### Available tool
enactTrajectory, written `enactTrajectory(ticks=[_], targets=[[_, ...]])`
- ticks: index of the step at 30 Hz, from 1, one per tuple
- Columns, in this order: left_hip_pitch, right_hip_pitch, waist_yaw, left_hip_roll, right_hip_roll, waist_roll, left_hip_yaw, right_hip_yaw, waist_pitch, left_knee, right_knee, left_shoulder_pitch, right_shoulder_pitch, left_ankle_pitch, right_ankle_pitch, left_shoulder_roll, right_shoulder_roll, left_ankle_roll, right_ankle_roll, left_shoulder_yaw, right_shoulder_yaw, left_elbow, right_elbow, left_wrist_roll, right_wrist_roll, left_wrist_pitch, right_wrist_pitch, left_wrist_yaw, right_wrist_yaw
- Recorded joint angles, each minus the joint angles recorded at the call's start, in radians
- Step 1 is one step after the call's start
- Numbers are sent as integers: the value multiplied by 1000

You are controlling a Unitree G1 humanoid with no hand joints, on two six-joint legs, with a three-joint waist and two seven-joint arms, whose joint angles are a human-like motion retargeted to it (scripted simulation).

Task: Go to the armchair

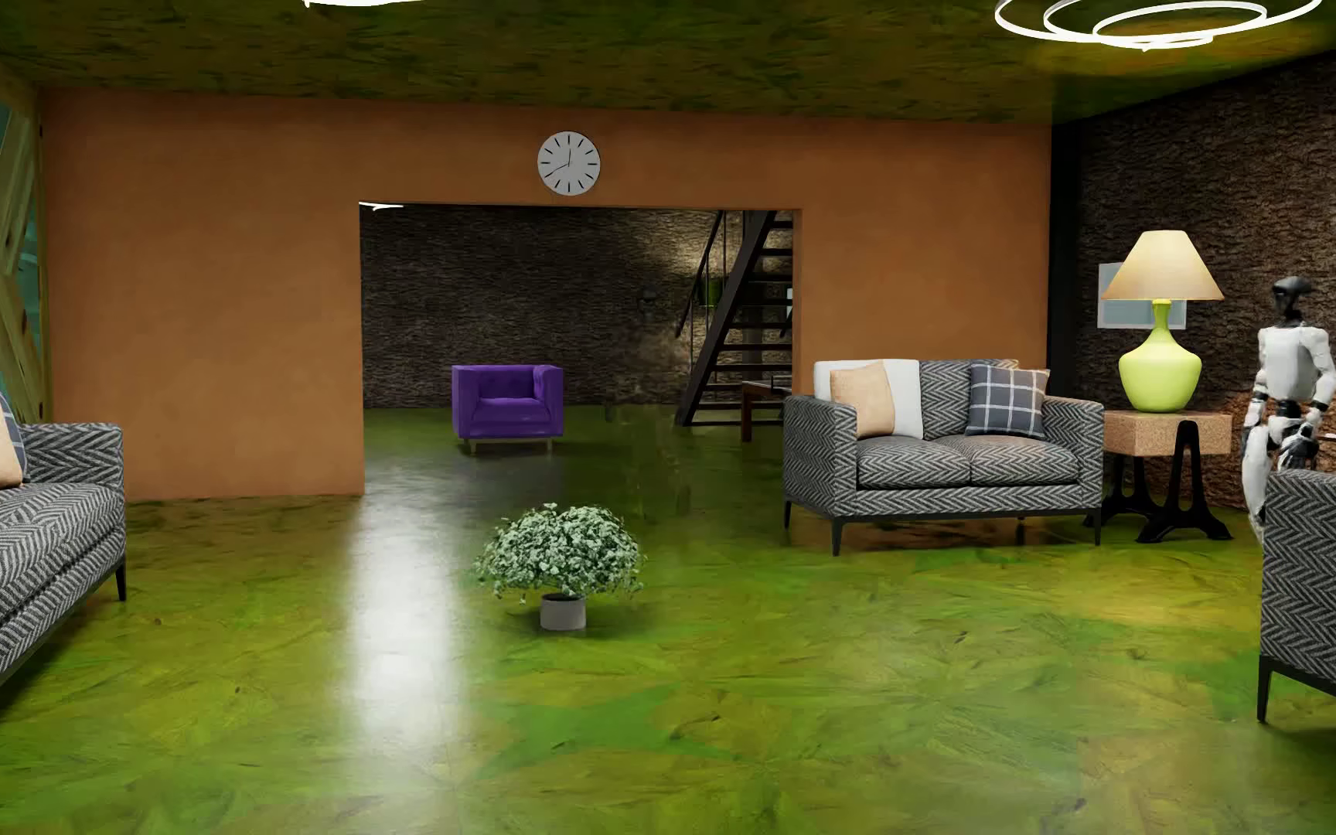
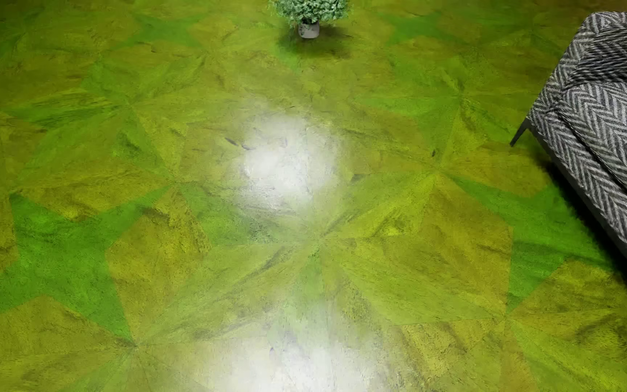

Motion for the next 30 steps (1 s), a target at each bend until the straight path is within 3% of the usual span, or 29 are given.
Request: enactTrajectory(ticks=[1, 2, 3, 5, 7, 9, 14, 16, 18, 19, 21, 22, 24, 25, 26, 29, 30], targets=[[-27, -25, -26, 4, 10, 1, 0, 0, -4, 23, 14, 6, -8, -24, 16, 3, 3, 0, 0, 67, 5, 13, 2, 0, 0, 0, 0, 0, 0], [12, -16, 31, 6, 25, 15, 0, 0, -18, -65, 26, 38, 13, -75, 9, -2, -1, 0, 0, 96, 2, 9, -8, 0, 0, 0, 0, 0, 0], [-41, -22, -5, -2, 18, 3, 0, 0, -2, 266, 36, 34, 0, -201, 21, 5, -5, 0, 0, 74, 5, 5, -17, 0, 0, 0, 0, 0, 0], [-156, 15, 11, 13, 34, 13, 0, 0, 23, 455, 37, 55, 0, -217, -42, 7, -13, 0, 0, 75, -17, -4, -61, 0, 0, 0, 0, 0, 0], [-269, 88, 37, 28, 32, 25, 0, 0, 76, 688, 43, 67, -38, -178, -84, -14, -38, 0, 0, 84, 35, 21, -71, 0, 0, 0, 0, 0, 0], [-387, 117, 137, 31, 5, 0, 0, 0, 55, 689, 14, 102, -70, -168, -142, -8, -25, 0, 0, 79, 17, 17, -60, 0, 0, 0, 0, 0, 0], [-583, 335, 224, 54, -23, -5, 0, 0, 73, 417, -66, 147, -134, 35, -341, 0, -34, 0, 0, 89, -31, 91, -117, 0, 0, 0, 0, 0, 0], [-625, 395, 260, 62, -37, -5, 0, 0, 81, 392, -65, 152, -152, 25, -355, 1, -38, 0, 0, 99, -32, 108, -107, 0, 0, 0, 0, 0, 0], [-661, 435, 309, 58, -71, -21, 0, 0, 78, 526, -41, 156, -142, 31, -290, 13, -35, 0, 0, 84, 5, 108, -73, 0, 0, 0, 0, 0, 0], [-668, 430, 321, 39, -104, -48, 0, 0, 75, 590, 6, 145, -123, 6, -199, 14, -17, 0, 0, 58, 5, 128, -34, 0, 0, 0, 0, 0, 0], [-591, 370, 300, 12, -129, -46, 0, 0, 60, 656, 235, 138, -40, -80, 100, 9, -7, 0, 0, 93, -1, 126, -28, 0, 0, 0, 0, 0, 0], [-536, 292, 244, -18, -133, -46, 0, 0, 71, 648, 416, 126, -28, -115, 226, 3, -15, 0, 0, 116, 42, 122, -19, 0, 0, 0, 0, 0, 0], [-404, 59, 176, -38, -129, -28, 0, 0, 78, 603, 808, 98, 7, -178, 222, -3, -26, 0, 0, 121, 75, 63, -2, 0, 0, 0, 0, 0, 0], [-323, -44, 95, -38, -101, -7, 0, 0, 90, 550, 878, 82, 32, -180, 219, -7, -18, 0, 0, 140, 24, 20, 7, 0, 0, 0, 0, 0, 0], [-243, -146, 30, -36, -88, 10, 0, 0, 90, 490, 851, 63, 64, -186, 223, -1, -29, 0, 0, 132, 3, -24, -12, 0, 0, 0, 0, 0, 0], [33, -302, -123, -3, -57, 49, 0, 0, 100, 321, 346, 36, 109, -223, 440, 20, -50, 0, 0, 183, 50, -136, 13, 0, 0, 0, 0, 0, 0], [96, -337, -158, 0, -60, 50, 0, 0, 91, 288, 168, 16, 129, -263, 375, 31, -56, 0, 0, 186, 46, -164, 5, 0, 0, 0, 0, 0, 0]])
